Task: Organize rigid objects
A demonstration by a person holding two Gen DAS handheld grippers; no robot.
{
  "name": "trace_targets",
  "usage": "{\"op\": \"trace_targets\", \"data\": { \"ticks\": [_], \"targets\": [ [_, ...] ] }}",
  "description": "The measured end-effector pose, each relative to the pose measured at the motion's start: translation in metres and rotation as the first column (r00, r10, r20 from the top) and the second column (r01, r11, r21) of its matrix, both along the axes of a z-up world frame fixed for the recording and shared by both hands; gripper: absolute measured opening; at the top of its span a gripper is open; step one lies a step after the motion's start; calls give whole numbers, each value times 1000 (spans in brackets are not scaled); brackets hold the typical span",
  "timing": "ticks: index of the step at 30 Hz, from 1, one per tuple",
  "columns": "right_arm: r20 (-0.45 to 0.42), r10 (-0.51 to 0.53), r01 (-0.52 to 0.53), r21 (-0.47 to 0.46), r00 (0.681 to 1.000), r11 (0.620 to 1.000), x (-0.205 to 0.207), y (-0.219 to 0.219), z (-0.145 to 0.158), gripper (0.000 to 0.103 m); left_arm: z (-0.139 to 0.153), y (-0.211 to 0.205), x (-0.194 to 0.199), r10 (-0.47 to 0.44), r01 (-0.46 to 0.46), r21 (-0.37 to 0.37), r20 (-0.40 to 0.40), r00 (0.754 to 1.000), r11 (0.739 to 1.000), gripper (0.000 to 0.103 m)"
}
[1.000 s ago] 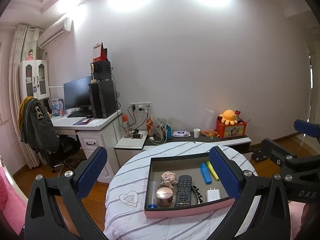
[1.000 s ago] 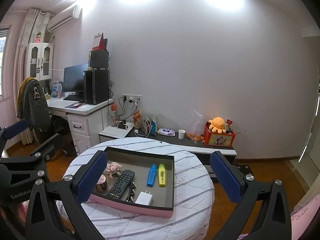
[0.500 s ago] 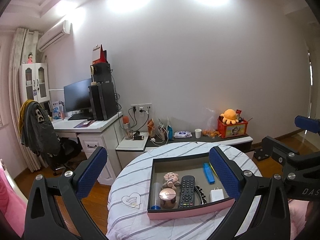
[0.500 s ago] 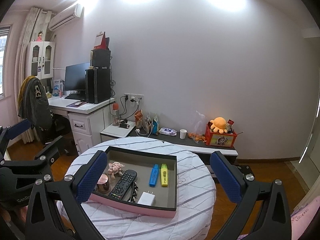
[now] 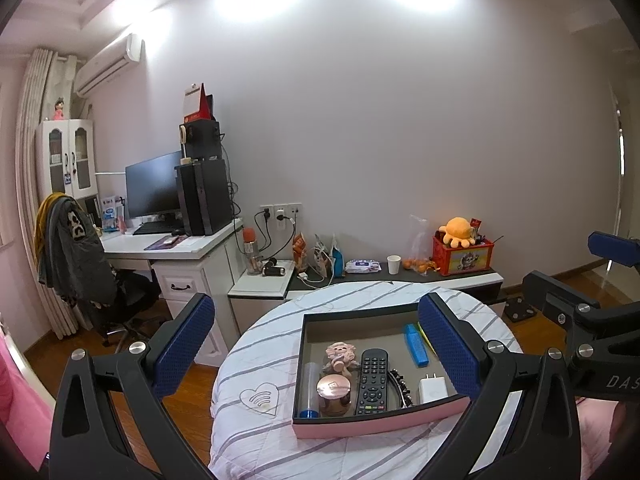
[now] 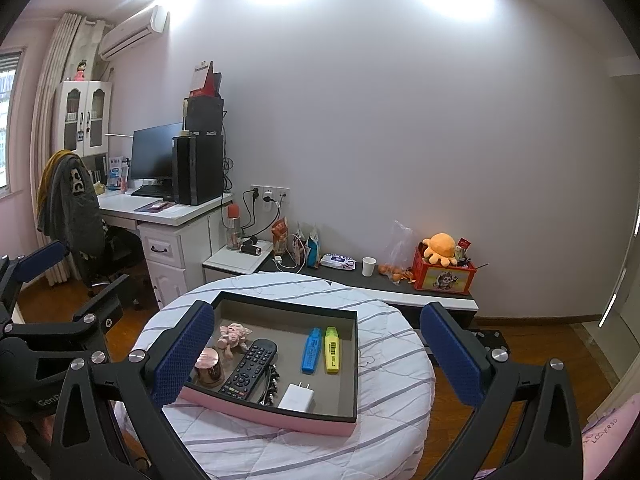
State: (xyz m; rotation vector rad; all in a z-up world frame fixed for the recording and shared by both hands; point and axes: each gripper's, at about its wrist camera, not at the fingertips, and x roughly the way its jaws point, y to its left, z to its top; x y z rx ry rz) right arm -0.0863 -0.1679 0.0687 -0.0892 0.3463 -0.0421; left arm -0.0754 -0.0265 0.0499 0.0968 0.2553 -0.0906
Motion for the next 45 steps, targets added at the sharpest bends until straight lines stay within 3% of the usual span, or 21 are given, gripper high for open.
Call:
{"op": "trace_targets", "data": {
  "ticks": [45],
  "targets": [
    [-61, -19, 19, -3, 998, 1000, 9, -9, -11, 103, -12, -10, 12, -17, 17, 8, -43, 999, 1000, 103]
  ]
}}
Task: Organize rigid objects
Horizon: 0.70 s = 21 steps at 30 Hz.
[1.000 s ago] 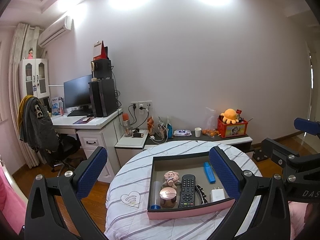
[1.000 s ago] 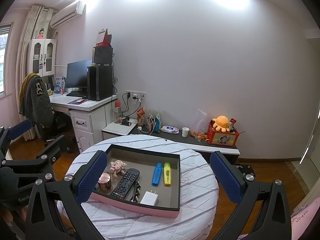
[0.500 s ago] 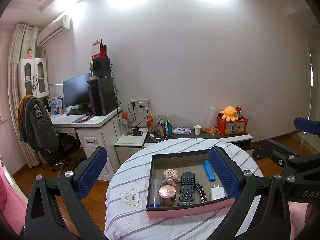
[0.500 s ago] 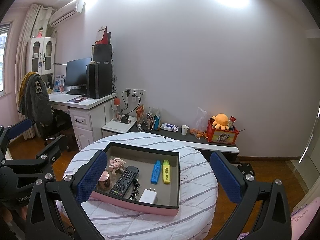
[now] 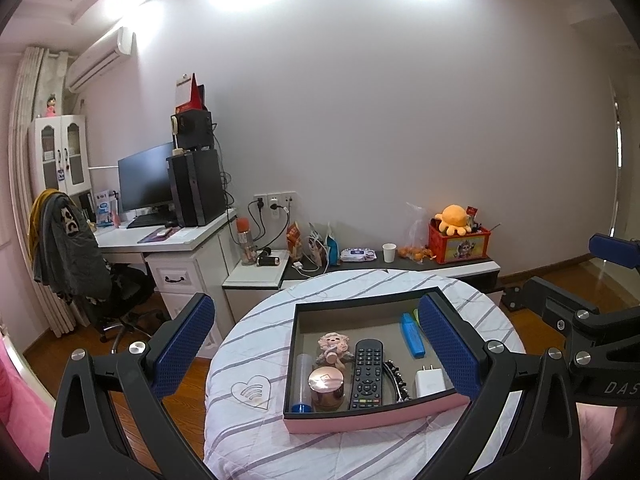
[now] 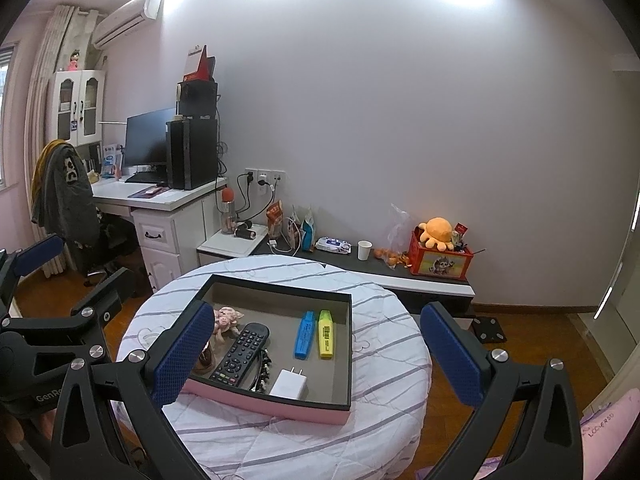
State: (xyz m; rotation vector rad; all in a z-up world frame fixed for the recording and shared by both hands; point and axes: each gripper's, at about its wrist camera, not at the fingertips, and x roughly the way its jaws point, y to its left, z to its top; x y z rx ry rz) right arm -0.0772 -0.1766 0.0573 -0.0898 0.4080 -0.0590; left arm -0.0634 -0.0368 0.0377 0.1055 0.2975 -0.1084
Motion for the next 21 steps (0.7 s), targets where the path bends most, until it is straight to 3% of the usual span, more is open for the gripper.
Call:
{"op": "trace_targets", "data": {
  "ticks": [21],
  "targets": [
    [-5, -7, 7, 3, 1000, 1000, 0, -5, -1, 103, 0, -5, 3, -3, 3, 7, 0, 1000, 1000, 103]
  ]
}}
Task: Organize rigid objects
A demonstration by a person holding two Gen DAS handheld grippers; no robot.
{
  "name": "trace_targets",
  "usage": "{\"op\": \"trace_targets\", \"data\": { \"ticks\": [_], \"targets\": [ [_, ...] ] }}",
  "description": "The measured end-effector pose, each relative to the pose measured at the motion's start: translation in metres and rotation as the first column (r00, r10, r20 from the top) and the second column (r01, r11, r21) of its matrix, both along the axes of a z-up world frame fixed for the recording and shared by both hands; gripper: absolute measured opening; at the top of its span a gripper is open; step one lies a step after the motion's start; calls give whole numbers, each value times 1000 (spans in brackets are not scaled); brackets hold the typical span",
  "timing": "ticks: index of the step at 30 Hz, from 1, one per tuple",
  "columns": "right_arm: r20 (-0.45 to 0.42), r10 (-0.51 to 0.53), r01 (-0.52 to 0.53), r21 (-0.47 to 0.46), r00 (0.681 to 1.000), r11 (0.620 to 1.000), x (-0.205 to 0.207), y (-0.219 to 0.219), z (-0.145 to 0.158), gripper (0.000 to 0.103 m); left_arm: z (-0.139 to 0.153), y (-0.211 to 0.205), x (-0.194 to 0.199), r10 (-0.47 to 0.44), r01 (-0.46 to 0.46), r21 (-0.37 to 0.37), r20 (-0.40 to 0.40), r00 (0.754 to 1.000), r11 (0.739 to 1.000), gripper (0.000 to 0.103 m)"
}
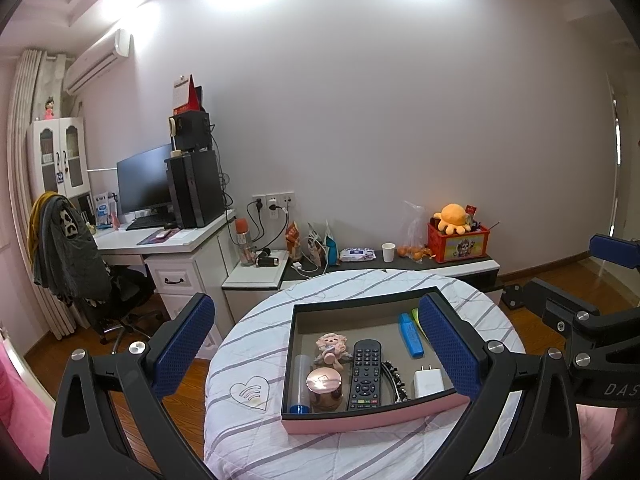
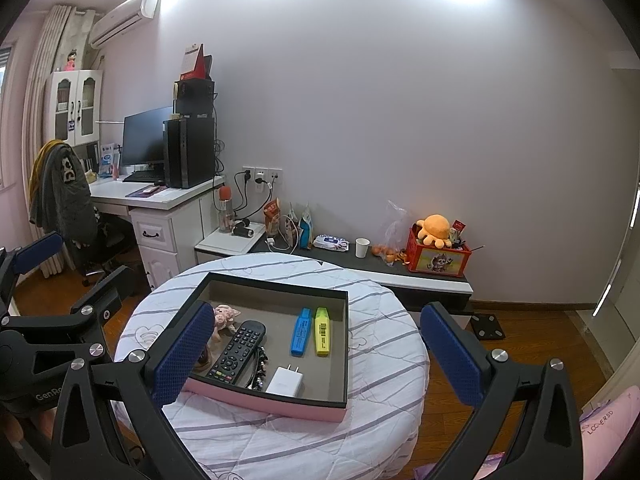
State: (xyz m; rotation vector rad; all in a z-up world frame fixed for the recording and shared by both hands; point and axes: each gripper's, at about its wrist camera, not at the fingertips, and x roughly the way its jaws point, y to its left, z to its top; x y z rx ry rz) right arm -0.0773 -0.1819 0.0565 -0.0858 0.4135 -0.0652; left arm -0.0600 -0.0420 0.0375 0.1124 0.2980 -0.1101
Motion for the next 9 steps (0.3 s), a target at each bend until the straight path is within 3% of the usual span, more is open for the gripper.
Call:
{"op": "trace_targets", "data": {
  "ticks": [9],
  "targets": [
    [-1, 0, 0, -2, 1000, 1000, 0, 1, 0, 103, 1, 0, 0, 0, 0, -3, 4, 1000, 1000, 103]
  ]
}}
